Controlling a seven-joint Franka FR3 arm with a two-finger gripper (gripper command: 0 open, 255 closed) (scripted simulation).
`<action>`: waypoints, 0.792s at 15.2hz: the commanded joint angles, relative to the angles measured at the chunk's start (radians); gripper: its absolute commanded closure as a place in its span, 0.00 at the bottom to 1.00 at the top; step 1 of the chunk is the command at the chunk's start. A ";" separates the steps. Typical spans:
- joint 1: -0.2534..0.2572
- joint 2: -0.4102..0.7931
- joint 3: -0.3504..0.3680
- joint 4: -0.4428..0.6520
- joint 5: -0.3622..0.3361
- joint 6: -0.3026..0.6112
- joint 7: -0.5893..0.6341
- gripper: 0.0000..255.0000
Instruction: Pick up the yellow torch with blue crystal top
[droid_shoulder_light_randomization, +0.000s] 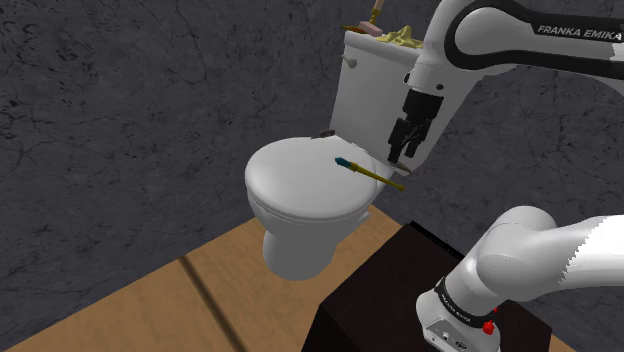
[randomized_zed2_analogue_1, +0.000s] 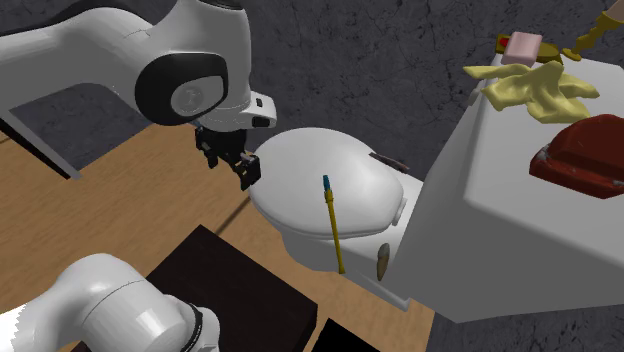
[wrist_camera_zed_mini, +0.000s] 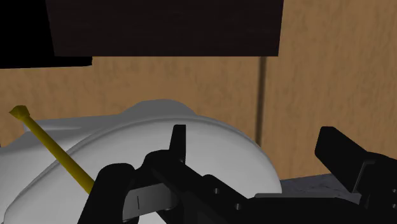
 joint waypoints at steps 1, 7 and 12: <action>0.000 0.000 0.000 0.000 0.000 0.000 0.000 0.00; -0.009 -0.012 -0.121 -0.144 -0.108 0.203 -0.260 0.00; -0.009 0.054 -0.241 -0.211 -0.180 0.402 -0.479 0.00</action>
